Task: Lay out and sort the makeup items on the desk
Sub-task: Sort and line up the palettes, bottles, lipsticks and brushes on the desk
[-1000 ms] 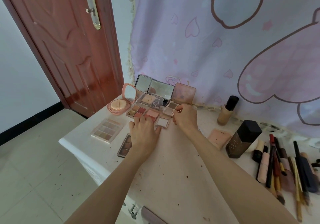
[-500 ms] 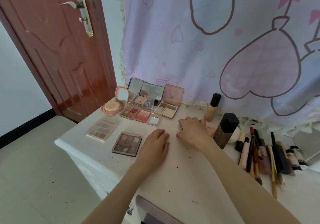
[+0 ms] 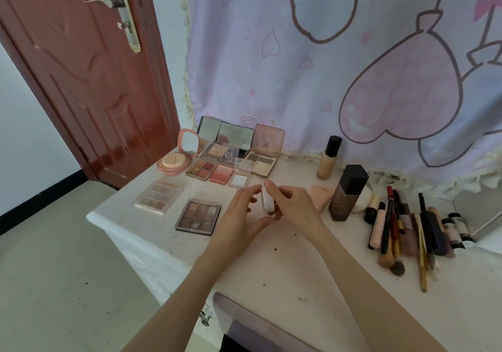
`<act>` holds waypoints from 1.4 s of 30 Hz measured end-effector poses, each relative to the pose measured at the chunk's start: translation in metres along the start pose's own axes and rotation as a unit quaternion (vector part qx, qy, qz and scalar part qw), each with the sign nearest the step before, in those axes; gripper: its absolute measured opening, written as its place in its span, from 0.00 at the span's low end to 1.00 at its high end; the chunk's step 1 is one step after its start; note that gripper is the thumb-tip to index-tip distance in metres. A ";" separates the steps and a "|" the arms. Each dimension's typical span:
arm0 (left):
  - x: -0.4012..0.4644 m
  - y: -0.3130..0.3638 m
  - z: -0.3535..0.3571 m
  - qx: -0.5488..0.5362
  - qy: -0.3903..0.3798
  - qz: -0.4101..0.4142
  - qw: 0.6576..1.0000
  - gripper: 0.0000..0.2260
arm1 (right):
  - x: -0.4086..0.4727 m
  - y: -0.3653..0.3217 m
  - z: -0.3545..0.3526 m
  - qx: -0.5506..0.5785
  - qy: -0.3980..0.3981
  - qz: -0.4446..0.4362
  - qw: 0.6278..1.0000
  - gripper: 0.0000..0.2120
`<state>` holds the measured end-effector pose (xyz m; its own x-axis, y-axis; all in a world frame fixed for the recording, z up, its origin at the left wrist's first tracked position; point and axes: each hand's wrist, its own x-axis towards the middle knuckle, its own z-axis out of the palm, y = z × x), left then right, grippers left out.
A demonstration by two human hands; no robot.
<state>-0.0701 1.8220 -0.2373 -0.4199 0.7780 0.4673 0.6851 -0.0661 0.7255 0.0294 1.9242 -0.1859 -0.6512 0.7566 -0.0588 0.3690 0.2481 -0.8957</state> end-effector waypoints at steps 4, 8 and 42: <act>0.000 0.002 -0.003 0.008 0.023 0.040 0.999 0.20 | -0.004 0.003 0.003 0.126 -0.045 0.047 0.990 0.20; -0.002 0.003 0.000 0.029 -0.014 0.061 0.998 0.23 | -0.006 0.008 0.002 0.279 -0.105 0.089 0.951 0.18; -0.001 0.006 -0.007 -0.026 0.130 -0.054 0.990 0.21 | -0.004 0.031 0.013 0.438 -0.034 0.098 0.893 0.18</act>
<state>-0.0697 1.8167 -0.2299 -0.6336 0.5949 0.4945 0.5985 -0.0281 0.8006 0.0341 1.9210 -0.2190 -0.6810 0.6877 -0.2516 -0.1601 -0.4751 -0.8653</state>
